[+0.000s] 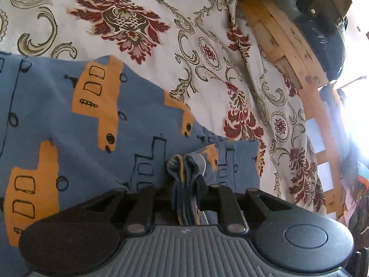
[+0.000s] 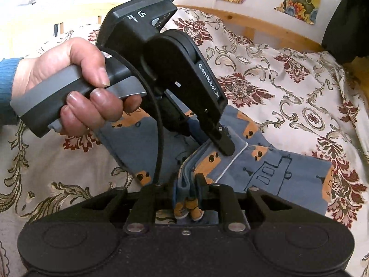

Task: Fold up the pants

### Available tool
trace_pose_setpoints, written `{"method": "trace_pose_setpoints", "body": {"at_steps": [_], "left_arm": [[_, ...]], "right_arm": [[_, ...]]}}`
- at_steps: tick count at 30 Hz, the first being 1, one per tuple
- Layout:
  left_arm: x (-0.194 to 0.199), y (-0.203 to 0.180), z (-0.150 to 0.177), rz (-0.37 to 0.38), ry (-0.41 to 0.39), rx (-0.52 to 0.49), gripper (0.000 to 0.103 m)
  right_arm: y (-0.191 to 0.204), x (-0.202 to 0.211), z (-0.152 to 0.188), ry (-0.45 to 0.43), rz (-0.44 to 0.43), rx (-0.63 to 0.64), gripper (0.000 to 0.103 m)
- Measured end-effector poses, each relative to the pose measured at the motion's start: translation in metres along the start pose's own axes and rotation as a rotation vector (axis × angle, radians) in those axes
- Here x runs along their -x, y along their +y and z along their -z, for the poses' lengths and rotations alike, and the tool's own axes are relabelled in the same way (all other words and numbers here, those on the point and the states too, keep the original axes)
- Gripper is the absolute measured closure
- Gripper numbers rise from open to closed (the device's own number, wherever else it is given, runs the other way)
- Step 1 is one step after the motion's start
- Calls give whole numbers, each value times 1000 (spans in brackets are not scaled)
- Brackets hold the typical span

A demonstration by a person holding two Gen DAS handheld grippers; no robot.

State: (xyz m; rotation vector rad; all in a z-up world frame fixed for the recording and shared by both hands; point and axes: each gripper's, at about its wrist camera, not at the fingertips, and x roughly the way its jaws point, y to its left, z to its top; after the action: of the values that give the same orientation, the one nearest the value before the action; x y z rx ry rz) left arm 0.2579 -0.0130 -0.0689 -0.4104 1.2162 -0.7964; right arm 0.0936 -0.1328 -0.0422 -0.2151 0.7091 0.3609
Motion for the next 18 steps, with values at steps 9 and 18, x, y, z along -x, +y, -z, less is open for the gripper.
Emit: {"method": "trace_pose_setpoints", "body": {"at_steps": [9,18], "left_arm": [[7,-7,0,-50,-3,-6,88],[36,-6,-6,-116,-25,-10,90]], "right_arm": [[0,0,-1,-12,-13,-10,88],[9,1,-19,-54,-78,-9,89]]}}
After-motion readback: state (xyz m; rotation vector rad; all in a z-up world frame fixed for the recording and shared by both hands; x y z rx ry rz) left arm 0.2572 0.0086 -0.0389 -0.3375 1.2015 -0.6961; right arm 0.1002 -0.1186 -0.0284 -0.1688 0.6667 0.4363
